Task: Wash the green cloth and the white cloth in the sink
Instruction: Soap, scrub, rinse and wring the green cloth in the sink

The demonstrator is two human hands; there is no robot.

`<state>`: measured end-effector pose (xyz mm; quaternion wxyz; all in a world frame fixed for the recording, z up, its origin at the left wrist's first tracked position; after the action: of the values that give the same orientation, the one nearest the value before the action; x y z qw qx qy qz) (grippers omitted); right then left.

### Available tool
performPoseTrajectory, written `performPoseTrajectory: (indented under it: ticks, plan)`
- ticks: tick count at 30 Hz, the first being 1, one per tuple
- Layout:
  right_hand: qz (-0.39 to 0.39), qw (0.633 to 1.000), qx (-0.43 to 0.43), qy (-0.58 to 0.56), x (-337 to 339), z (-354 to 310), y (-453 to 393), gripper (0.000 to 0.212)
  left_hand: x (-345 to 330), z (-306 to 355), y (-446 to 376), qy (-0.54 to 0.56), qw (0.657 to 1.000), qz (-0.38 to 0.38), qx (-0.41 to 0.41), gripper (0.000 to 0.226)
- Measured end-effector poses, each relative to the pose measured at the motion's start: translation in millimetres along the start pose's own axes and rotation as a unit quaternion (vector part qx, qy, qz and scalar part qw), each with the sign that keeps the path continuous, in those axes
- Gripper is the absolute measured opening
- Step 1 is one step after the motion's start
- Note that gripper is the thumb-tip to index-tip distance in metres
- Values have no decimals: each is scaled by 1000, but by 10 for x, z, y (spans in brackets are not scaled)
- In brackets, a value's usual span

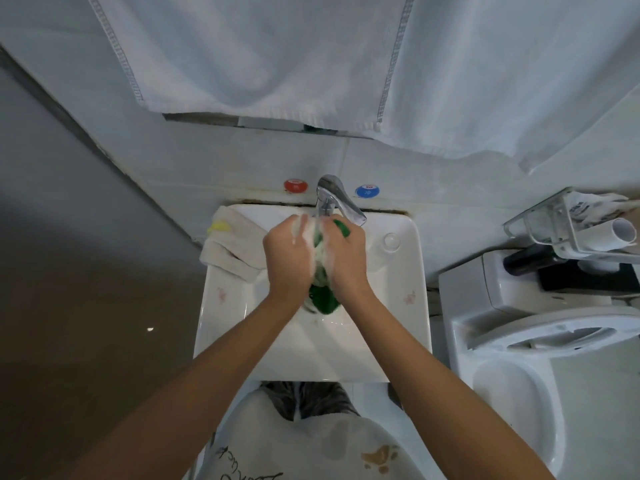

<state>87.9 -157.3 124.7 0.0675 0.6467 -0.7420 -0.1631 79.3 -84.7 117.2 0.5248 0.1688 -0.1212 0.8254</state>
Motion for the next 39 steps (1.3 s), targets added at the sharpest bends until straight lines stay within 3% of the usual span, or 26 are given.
performPoseTrajectory:
  ticks: [3,7,12,17,21,25,27,31,36,39]
  plan:
    - [34,997,-9,-62,-57,-14,-84,35,3,105,75,15,1000,-8,-11,47]
    - [-6,1000,7,-25,-65,12,90,37,53,-6,-229,20,998,-6,60,45]
    - [50,995,4,-90,-55,-52,-72,30,-19,122,150,50,999,-8,19,48]
    - [0,999,25,-22,-2,-11,138,38,42,64,-105,33,997,0,73,47]
    - [64,995,28,-69,23,-94,-64,34,-51,206,254,47,997,-30,44,45]
    - [15,999,17,-34,1,45,133,37,10,78,-150,68,990,-11,124,41]
    - [3,1000,30,0,39,-7,121,36,19,86,-90,53,992,-11,114,43]
    - [74,996,32,-47,65,-64,-75,28,-35,255,254,38,997,-42,60,47]
    - [22,999,45,-6,68,11,146,42,2,152,-73,46,993,-14,109,47]
    - [66,996,62,-24,87,-38,-8,38,-46,211,194,46,996,-42,70,43]
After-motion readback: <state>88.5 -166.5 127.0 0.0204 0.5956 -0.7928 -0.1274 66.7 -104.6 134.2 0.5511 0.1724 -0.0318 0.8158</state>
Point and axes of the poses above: each hand's wrist, its own y-axis away from the middle knuckle, its own x-axis out of the back of the hand, z = x × y, the point moved 1 cm from there along -y, towards the middle knuckle, and after that the axes turned 9 degrees about -y, right-handed, at the moved point
